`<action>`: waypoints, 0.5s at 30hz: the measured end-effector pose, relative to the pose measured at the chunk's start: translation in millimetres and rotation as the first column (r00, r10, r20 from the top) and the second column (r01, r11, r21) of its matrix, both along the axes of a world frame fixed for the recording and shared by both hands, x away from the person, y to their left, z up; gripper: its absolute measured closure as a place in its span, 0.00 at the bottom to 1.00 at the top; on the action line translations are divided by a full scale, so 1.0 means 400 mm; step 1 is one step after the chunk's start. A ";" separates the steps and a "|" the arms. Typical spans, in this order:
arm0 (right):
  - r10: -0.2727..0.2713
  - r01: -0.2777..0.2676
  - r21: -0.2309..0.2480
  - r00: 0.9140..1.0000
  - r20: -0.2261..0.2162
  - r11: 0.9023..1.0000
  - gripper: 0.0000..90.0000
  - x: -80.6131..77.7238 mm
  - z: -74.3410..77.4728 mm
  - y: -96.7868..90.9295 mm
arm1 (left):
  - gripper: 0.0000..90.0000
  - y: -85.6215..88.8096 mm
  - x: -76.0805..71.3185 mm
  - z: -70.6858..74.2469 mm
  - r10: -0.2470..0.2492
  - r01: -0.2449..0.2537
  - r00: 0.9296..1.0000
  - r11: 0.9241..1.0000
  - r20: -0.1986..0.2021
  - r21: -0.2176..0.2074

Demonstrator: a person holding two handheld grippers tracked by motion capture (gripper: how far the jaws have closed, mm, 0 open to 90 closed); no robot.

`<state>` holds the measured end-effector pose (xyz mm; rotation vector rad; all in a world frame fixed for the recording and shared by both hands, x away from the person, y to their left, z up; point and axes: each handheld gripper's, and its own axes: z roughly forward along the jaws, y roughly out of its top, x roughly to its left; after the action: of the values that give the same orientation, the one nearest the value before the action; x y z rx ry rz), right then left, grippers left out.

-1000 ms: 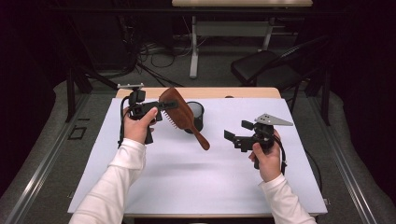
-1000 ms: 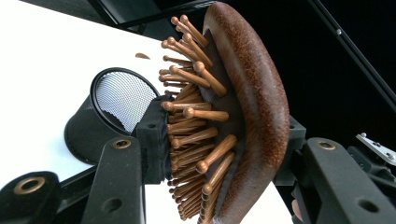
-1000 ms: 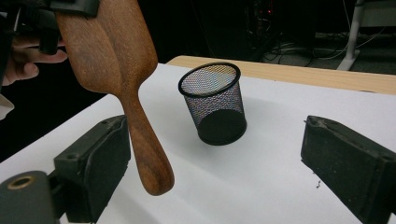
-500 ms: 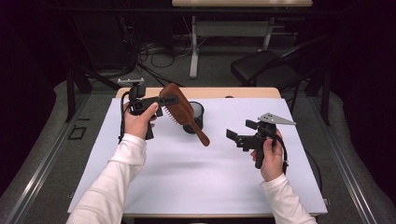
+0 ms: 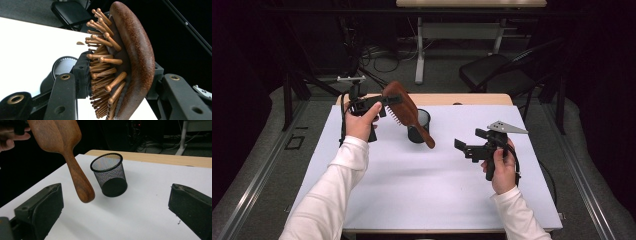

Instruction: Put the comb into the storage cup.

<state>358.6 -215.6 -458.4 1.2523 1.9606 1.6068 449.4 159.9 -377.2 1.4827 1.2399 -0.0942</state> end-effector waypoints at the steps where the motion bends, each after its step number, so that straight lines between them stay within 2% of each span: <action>1: -0.004 0.004 0.000 1.000 -0.001 1.000 0.00 0.000 0.000 -0.001 | 0.57 -0.001 0.002 0.003 0.004 -0.004 1.000 1.000 0.001 -0.003; 8: -0.009 0.009 0.014 1.000 -0.006 1.000 0.00 0.004 0.000 -0.008 | 0.57 -0.003 0.012 0.020 0.008 -0.008 1.000 1.000 0.015 -0.004; 15: -0.015 0.015 0.024 1.000 -0.011 1.000 0.00 0.007 -0.001 -0.012 | 0.57 0.001 0.023 0.046 0.033 -0.034 0.999 0.999 0.030 0.005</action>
<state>361.4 -220.3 -458.8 1.2847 1.9387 1.6249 458.7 160.3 -358.8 1.4629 1.2413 -0.0458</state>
